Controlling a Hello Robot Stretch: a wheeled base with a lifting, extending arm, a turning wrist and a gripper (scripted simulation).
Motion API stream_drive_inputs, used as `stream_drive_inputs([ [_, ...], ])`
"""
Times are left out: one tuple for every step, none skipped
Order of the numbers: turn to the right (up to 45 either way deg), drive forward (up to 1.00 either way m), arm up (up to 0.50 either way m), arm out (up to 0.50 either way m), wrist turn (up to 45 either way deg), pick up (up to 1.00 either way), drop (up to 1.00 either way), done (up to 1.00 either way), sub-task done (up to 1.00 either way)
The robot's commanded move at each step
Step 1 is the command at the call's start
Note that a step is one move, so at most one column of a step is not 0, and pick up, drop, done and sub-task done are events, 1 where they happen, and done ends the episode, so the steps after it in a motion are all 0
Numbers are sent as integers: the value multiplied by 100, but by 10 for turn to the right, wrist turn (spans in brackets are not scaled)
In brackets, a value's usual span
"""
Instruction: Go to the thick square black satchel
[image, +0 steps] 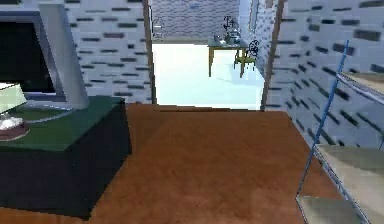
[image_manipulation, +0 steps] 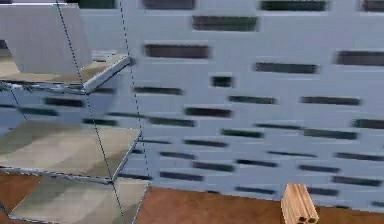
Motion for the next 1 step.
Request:
stream_drive_inputs([
  [0, 100, 0, 0, 0, 0, 0, 0, 0],
])
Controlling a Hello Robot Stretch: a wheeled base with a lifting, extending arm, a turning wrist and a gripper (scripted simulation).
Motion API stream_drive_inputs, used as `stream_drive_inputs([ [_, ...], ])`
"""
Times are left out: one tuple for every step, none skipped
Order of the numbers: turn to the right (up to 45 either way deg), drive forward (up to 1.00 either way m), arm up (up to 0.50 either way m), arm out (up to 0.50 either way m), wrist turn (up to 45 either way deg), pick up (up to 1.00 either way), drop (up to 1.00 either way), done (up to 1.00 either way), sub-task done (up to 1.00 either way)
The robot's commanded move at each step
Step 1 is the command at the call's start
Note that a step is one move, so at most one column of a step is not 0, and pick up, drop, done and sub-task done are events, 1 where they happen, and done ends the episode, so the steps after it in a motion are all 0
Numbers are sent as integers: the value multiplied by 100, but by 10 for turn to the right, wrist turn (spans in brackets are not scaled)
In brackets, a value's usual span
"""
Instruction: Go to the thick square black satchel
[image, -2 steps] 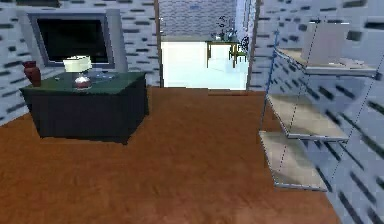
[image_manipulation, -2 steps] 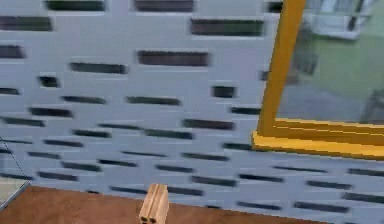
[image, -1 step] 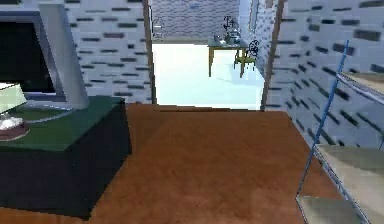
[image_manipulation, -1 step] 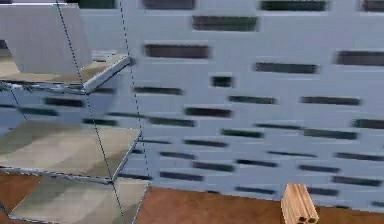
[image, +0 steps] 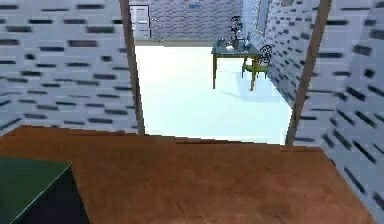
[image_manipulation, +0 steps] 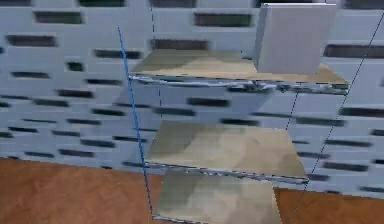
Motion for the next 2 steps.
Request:
stream_drive_inputs([
  [0, 100, 0, 0, 0, 0, 0, 0, 0],
  [0, 100, 0, 0, 0, 0, 0, 0, 0],
])
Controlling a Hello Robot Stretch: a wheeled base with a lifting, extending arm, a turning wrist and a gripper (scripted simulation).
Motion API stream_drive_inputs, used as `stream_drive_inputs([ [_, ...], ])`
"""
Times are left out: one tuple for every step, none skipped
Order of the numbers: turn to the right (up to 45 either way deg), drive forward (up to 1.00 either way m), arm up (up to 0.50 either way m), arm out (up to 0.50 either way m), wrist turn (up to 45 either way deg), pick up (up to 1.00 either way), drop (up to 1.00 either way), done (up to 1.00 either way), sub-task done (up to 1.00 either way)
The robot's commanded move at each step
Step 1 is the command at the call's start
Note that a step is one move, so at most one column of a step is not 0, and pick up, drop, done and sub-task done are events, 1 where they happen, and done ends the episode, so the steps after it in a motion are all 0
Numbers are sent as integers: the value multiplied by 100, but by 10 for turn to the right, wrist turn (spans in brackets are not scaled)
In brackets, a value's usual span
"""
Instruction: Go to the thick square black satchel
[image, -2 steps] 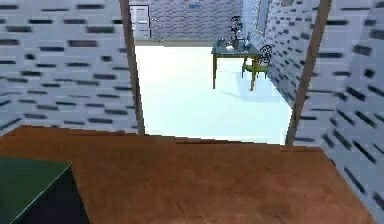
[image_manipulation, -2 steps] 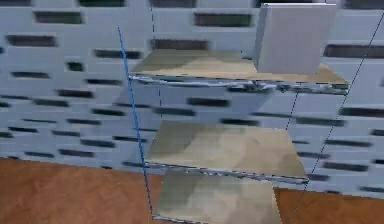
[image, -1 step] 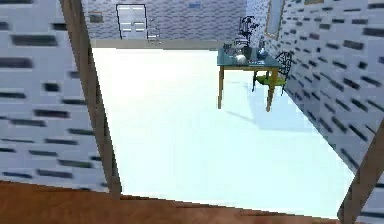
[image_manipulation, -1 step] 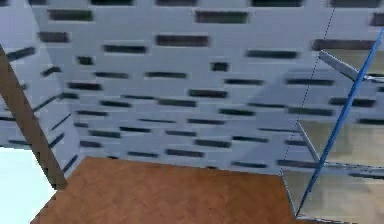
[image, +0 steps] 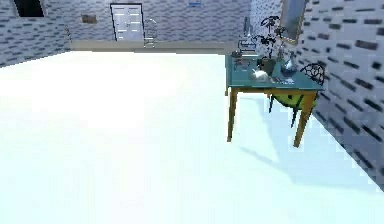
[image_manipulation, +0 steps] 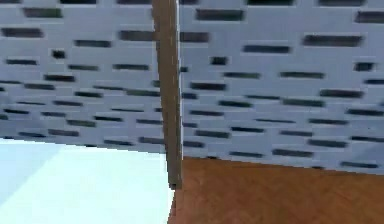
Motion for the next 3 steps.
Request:
stream_drive_inputs([
  [0, 65, 0, 0, 0, 0, 0, 0, 0],
  [-450, 0, 0, 0, 0, 0, 0, 0, 0],
  [-300, 0, 0, 0, 0, 0, 0, 0, 0],
])
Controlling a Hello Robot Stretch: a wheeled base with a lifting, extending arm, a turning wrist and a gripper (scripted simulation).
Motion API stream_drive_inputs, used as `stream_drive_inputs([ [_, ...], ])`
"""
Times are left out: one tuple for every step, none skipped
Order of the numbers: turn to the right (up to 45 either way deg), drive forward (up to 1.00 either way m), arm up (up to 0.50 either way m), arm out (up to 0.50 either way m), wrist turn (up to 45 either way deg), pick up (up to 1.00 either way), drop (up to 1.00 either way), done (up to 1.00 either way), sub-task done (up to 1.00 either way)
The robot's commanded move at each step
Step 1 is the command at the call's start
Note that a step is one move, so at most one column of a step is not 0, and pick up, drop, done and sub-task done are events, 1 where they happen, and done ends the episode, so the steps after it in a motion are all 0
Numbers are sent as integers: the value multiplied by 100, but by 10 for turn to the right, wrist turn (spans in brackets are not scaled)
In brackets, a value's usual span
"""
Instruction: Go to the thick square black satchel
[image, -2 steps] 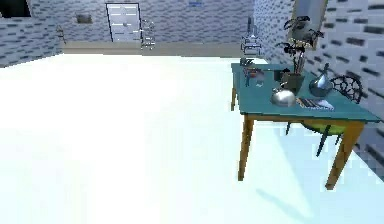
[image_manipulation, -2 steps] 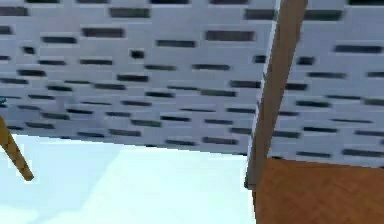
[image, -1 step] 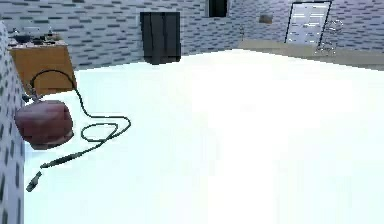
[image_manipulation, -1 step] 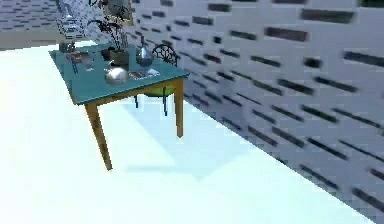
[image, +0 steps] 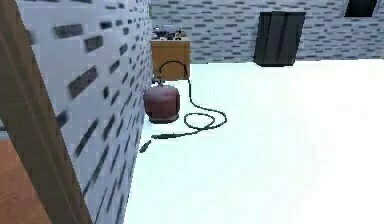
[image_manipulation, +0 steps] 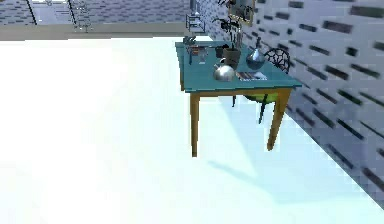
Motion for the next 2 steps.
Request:
stream_drive_inputs([
  [0, 40, 0, 0, 0, 0, 0, 0, 0],
  [270, 0, 0, 0, 0, 0, 0, 0, 0],
])
